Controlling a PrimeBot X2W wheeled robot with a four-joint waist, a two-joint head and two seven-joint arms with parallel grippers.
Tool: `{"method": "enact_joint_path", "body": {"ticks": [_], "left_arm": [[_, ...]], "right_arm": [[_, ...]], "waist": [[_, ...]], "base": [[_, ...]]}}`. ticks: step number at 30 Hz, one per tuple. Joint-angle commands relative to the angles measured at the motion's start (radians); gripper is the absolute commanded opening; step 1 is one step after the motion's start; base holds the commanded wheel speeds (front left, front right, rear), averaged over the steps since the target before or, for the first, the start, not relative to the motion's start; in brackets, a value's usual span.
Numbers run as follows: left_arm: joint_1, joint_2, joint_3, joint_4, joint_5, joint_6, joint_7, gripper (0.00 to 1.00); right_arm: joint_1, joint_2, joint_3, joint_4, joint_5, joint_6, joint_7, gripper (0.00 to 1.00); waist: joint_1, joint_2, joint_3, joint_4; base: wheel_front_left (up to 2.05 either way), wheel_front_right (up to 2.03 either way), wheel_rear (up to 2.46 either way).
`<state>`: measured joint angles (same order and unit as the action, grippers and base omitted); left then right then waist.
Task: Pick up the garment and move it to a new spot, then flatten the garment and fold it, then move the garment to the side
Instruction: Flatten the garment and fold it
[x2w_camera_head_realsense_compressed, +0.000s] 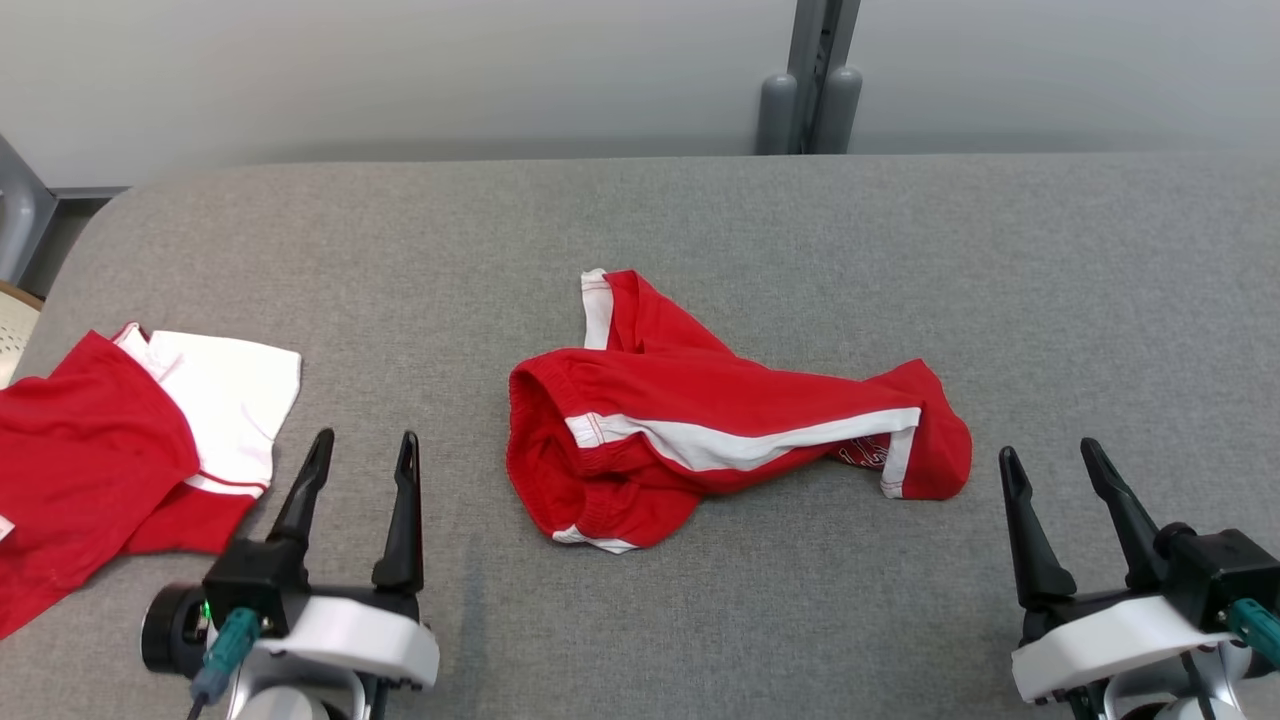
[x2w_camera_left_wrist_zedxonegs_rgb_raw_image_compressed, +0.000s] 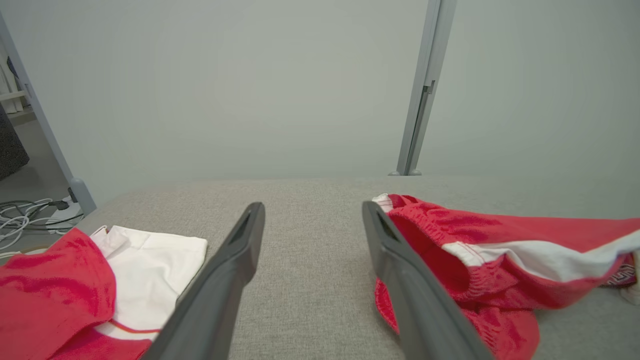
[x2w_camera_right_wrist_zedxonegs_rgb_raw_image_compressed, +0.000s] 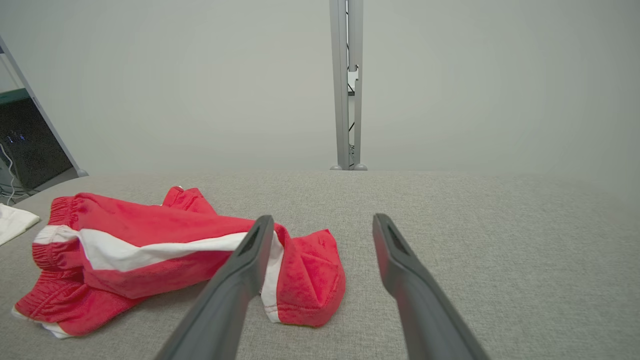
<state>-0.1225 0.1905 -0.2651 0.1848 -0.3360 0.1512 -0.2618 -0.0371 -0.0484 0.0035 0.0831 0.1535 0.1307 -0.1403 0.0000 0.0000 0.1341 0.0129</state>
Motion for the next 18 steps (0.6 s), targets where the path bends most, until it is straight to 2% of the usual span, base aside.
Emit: {"method": "enact_joint_path", "body": {"ticks": [1, 9, 18], "left_arm": [[0.032, 0.007, 0.003, -0.017, 0.008, 0.010, -0.003, 1.00], [0.089, 0.004, -0.005, -0.041, -0.011, 0.014, 0.001, 1.00], [0.052, 0.009, -0.028, -0.049, -0.016, -0.009, 0.025, 1.00]], "right_arm": [[0.016, -0.005, -0.006, -0.005, -0.011, 0.000, 0.007, 1.00], [0.039, -0.005, -0.012, -0.024, -0.001, 0.000, 0.025, 1.00], [0.036, -0.005, -0.006, -0.031, 0.006, 0.000, 0.030, 1.00]], "waist": [[0.0000, 0.0000, -0.014, 0.006], [0.0000, 0.0000, -0.028, 0.012], [0.0000, 0.0000, -0.028, 0.009]], "base": [[0.00, 0.00, 0.00], [0.00, 0.00, 0.00], [0.00, 0.00, 0.00]]}}
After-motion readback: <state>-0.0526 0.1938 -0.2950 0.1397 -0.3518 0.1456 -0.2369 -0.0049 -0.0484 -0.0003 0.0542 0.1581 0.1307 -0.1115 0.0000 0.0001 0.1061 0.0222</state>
